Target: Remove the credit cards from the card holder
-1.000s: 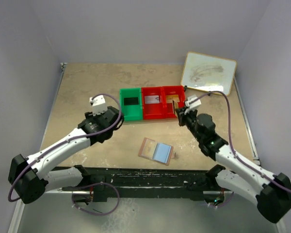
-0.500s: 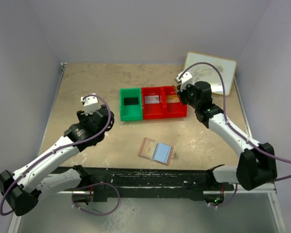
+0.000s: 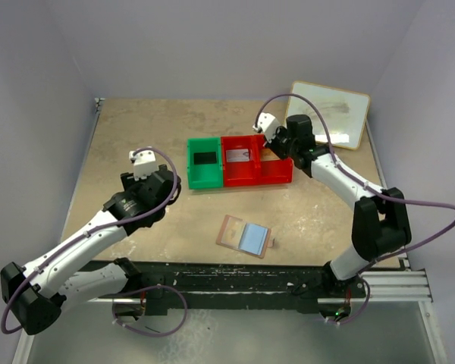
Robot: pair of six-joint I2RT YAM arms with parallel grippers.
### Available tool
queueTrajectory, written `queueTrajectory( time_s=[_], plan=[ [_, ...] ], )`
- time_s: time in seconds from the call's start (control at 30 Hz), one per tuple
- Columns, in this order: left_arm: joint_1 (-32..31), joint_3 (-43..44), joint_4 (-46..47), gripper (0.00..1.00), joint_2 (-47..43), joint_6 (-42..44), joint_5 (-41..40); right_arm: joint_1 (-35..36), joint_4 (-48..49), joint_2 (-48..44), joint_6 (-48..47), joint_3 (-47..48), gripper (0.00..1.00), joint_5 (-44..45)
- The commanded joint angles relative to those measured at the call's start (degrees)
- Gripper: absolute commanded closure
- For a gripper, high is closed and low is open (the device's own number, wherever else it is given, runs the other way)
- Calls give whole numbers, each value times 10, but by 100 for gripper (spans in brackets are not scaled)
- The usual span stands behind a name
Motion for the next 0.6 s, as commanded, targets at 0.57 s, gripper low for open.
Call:
queueTrajectory(
  time_s=[0.57],
  plan=[
    [3, 22, -2, 31, -26, 12, -40, -4, 38, 145, -203, 78, 100, 53]
  ],
)
